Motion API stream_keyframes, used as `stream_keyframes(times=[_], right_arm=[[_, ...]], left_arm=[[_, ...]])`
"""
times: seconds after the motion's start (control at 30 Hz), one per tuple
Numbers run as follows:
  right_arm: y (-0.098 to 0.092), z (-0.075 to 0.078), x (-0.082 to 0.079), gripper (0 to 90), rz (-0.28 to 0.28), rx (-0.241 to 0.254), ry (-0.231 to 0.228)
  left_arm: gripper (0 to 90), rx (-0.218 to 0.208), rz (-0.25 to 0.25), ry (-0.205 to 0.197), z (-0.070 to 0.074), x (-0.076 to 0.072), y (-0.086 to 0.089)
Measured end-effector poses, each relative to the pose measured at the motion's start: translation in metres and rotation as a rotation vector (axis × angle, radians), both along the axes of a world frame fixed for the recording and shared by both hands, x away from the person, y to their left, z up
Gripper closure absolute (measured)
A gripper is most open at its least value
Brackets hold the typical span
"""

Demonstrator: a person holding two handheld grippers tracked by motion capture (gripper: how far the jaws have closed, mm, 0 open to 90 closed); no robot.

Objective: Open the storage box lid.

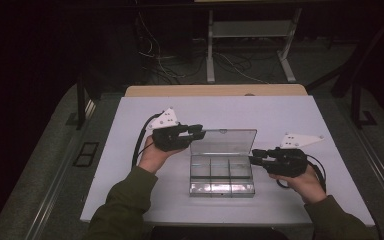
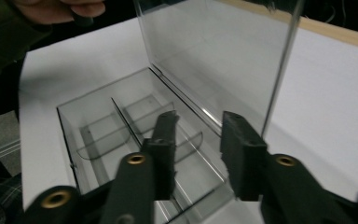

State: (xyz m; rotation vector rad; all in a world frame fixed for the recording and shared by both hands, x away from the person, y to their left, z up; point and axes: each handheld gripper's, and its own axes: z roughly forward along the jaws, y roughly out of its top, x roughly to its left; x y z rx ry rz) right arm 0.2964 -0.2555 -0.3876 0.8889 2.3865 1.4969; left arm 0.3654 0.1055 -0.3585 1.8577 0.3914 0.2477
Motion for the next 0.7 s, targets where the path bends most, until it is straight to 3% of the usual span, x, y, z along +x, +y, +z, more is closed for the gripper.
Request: stream_keyframes(times=[0.13,0.37,0.7], right_arm=[[-0.005,-0.009,-0.004,53.0,-0.03,-0.041,0.002],[-0.015,-0.025,-0.014,36.4,-0.103,-0.052,0.023],[-0.023,-0.042,-0.03,26.7,-0.144,-0.051,0.018]], left_arm=[[70.9,-0.002,0.0,0.006,0.0,0.005,0.0],[71.1,-0.002,0.004,0.012,-0.001,0.015,0.0],[70.5,-0.001,-0.006,0.029,-0.003,0.027,0.0]])
